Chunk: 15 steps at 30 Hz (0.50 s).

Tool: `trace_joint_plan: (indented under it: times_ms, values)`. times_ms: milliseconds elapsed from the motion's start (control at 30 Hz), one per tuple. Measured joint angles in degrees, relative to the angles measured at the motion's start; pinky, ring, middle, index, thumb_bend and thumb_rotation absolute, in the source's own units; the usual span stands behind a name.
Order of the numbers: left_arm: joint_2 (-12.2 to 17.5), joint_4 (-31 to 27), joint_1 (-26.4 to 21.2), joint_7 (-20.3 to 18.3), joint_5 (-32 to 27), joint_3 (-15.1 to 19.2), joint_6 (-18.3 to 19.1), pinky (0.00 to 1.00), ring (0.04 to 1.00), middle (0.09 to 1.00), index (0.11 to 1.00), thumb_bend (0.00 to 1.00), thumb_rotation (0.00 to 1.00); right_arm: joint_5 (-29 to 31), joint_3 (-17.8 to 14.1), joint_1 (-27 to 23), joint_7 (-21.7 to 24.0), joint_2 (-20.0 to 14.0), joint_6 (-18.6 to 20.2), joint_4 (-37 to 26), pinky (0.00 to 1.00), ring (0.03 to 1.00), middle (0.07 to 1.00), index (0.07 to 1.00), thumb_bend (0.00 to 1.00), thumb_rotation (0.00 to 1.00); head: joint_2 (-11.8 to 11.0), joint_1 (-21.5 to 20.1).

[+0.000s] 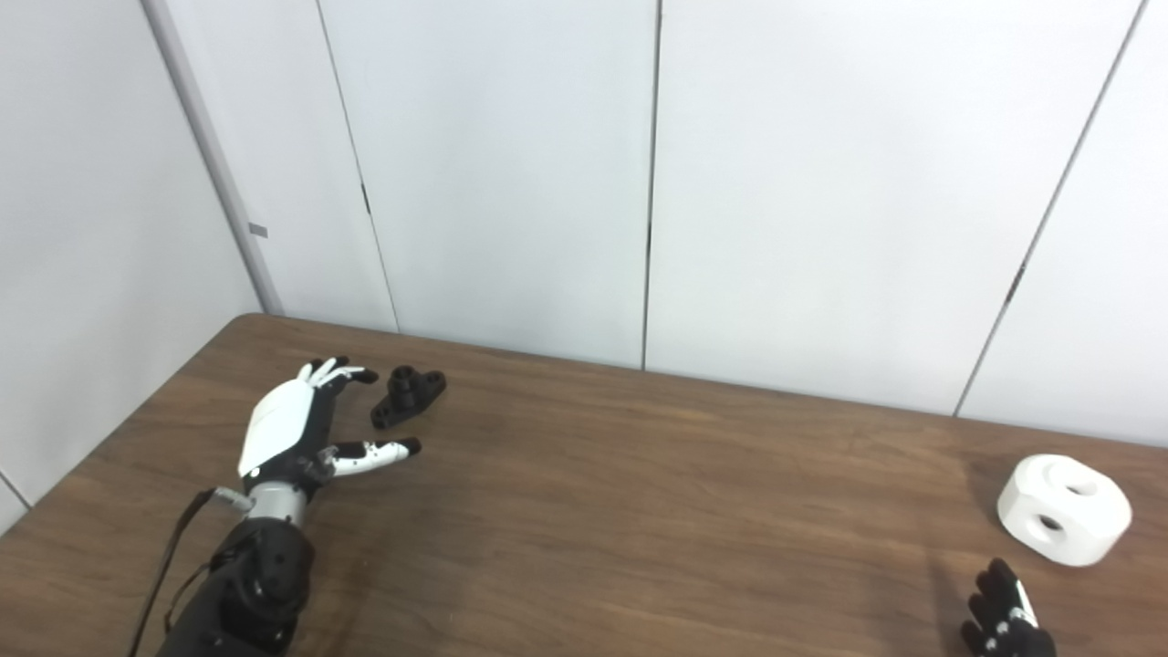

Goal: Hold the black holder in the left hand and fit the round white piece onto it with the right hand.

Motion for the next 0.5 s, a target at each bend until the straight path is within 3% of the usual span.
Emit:
trace_joint_plan:
  times_ms: [500]
  values:
    - [2.3, 10.7, -6.2, 0.1, 1.0, -3.4, 6.4, 1.00, 1.000, 0.947, 0.790, 0.87, 0.40, -0.9, 0.3, 0.2, -0.7, 0.4, 0.9, -0.9, 1.00, 1.000, 1.000, 1.000, 0.64, 1.00, 0.2, -0.5]
